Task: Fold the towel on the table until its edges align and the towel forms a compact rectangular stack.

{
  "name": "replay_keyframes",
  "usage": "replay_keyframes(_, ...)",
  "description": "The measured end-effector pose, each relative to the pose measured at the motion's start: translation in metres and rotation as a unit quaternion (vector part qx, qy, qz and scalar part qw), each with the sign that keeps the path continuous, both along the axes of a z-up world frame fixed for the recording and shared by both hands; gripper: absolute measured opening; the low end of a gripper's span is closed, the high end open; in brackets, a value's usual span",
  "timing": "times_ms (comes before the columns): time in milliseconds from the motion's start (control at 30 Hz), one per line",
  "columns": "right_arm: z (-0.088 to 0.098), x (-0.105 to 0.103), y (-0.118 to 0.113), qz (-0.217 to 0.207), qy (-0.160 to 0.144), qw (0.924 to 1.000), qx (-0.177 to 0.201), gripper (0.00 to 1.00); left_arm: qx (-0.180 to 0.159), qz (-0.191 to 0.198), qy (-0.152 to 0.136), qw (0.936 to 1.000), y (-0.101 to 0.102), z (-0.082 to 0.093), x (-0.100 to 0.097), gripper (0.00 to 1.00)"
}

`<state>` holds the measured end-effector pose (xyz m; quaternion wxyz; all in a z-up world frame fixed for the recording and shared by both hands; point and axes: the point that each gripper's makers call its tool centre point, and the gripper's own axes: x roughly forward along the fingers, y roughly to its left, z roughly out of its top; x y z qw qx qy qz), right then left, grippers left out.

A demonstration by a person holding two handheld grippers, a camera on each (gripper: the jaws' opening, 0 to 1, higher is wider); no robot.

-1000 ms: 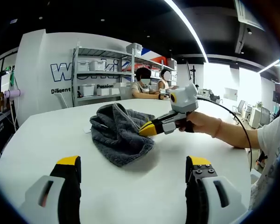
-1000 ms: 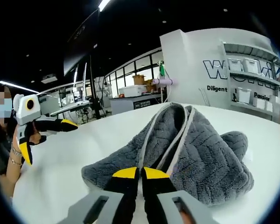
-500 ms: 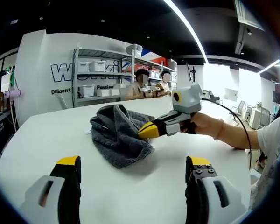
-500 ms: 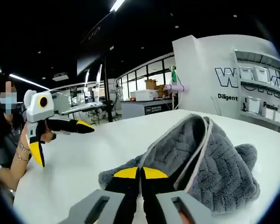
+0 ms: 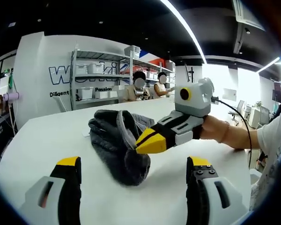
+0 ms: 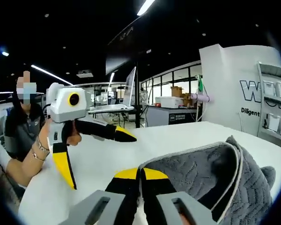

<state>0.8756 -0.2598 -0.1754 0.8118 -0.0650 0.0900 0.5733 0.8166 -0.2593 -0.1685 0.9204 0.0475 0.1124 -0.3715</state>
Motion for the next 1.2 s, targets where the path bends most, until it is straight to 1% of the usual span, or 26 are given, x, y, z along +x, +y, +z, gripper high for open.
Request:
replay_keyframes(100,-0.003,-0.003,0.007,0.011,0.012,0.9999,0.004,0.02,0.001,-0.001,-0.001,1.0000,-0.001,0.000,-0.001,0.98)
replay_keyframes(200,-0.008,-0.006,0.016,0.025,0.031,0.9992,0.007,0.01,0.001,-0.003,-0.002,1.0000,-0.002,0.000,-0.002,0.98)
replay_keyframes(267,-0.012,-0.007,0.022,0.033,0.041,0.9986,0.010,0.01,0.000,-0.004,-0.003,1.0000,-0.009,-0.002,-0.008,0.98)
replay_keyframes(433,-0.033,-0.013,0.033,0.051,0.074,0.9960,0.002,0.01,-0.006,-0.009,-0.005,0.9999,-0.010,0.001,-0.008,0.98)
replay_keyframes(533,-0.046,-0.018,0.039,0.059,0.081,0.9949,-0.013,0.02,-0.006,-0.009,-0.007,0.9999,-0.009,0.002,-0.008,0.98)
replay_keyframes(600,-0.051,-0.022,0.041,0.066,0.085,0.9940,-0.017,0.02,-0.007,-0.011,-0.007,0.9999,-0.009,0.002,-0.008,0.98)
replay_keyframes(767,-0.059,-0.029,0.046,0.072,0.100,0.9922,-0.019,0.02,-0.009,-0.011,-0.008,0.9999,-0.006,0.004,-0.006,0.98)
replay_keyframes(900,-0.068,-0.041,0.050,0.087,0.103,0.9902,-0.034,0.02,-0.008,-0.011,-0.009,0.9999,-0.003,0.006,-0.004,0.98)
replay_keyframes(1000,-0.070,-0.045,0.048,0.090,0.103,0.9899,-0.035,0.02,-0.009,-0.012,-0.008,0.9999,-0.002,0.006,-0.003,0.98)
replay_keyframes(1067,-0.068,-0.043,0.047,0.089,0.106,0.9900,-0.030,0.03,-0.009,-0.012,-0.009,0.9999,0.000,0.007,-0.002,0.98)
replay_keyframes(1133,-0.063,-0.043,0.046,0.092,0.120,0.9885,-0.013,0.08,-0.009,-0.012,-0.010,0.9998,0.000,0.008,-0.002,0.98)
replay_keyframes(1200,-0.059,-0.040,0.042,0.088,0.122,0.9887,-0.004,0.13,-0.009,-0.013,-0.010,0.9998,-0.002,0.008,-0.003,0.98)
